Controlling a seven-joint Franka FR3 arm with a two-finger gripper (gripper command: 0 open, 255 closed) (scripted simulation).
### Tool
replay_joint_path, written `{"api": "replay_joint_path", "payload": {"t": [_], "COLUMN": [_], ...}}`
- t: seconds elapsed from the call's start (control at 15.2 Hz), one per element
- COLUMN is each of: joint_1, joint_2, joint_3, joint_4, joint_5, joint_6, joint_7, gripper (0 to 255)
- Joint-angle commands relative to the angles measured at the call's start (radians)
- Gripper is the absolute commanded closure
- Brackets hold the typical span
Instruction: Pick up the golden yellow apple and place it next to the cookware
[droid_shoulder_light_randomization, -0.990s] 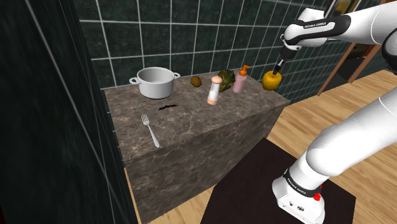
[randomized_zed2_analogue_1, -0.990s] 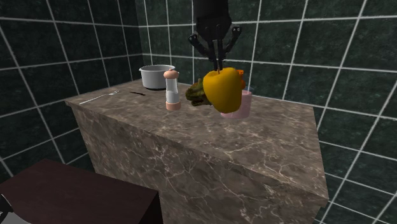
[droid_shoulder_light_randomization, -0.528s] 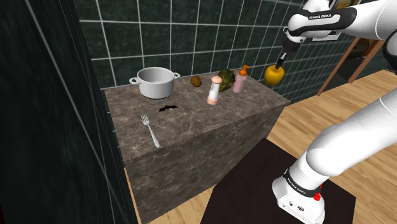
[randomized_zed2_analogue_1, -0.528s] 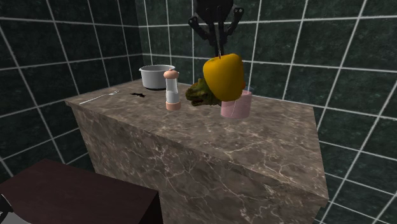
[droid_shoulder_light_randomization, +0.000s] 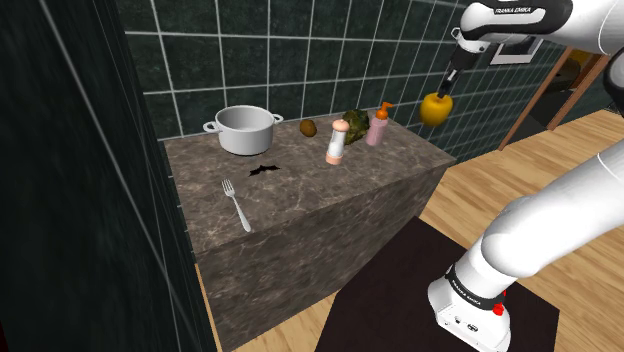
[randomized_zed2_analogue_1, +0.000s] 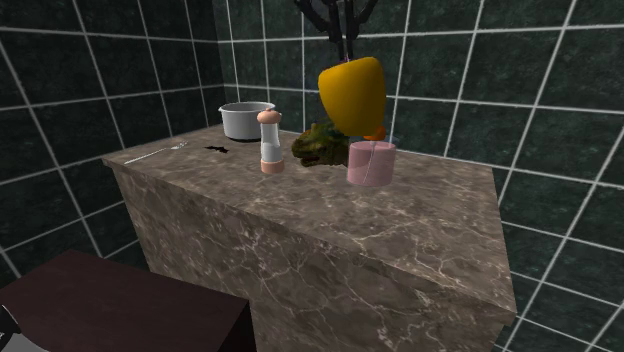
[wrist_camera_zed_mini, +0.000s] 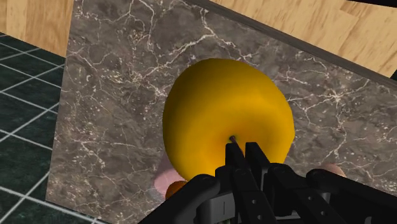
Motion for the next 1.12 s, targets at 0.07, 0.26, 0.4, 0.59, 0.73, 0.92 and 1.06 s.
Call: {"api": "replay_joint_path", "payload": {"t": [0.07, 0.26, 0.4, 0.59, 0.73, 0.92, 1.06], "joint_1": [0.008, 0.028, 0.042, 0.066, 0.082, 0.108, 0.126], "joint_2": [-0.005, -0.019, -0.022, -0.018, -0.011, 0.009, 0.026], "joint_3": [0.021, 0.076, 0.112, 0.161, 0.192, 0.236, 0.264], "joint_4": [0.014, -0.007, -0.015, -0.018, -0.015, -0.001, 0.014], "joint_5": [-0.004, -0.016, -0.021, -0.023, -0.022, -0.018, -0.015], "joint_6": [-0.021, -0.022, -0.023, -0.025, -0.028, -0.032, -0.036], "joint_7": [0.027, 0.107, 0.158, 0.232, 0.279, 0.347, 0.391], "gripper": [255, 255, 255, 255, 255, 255, 255]}}
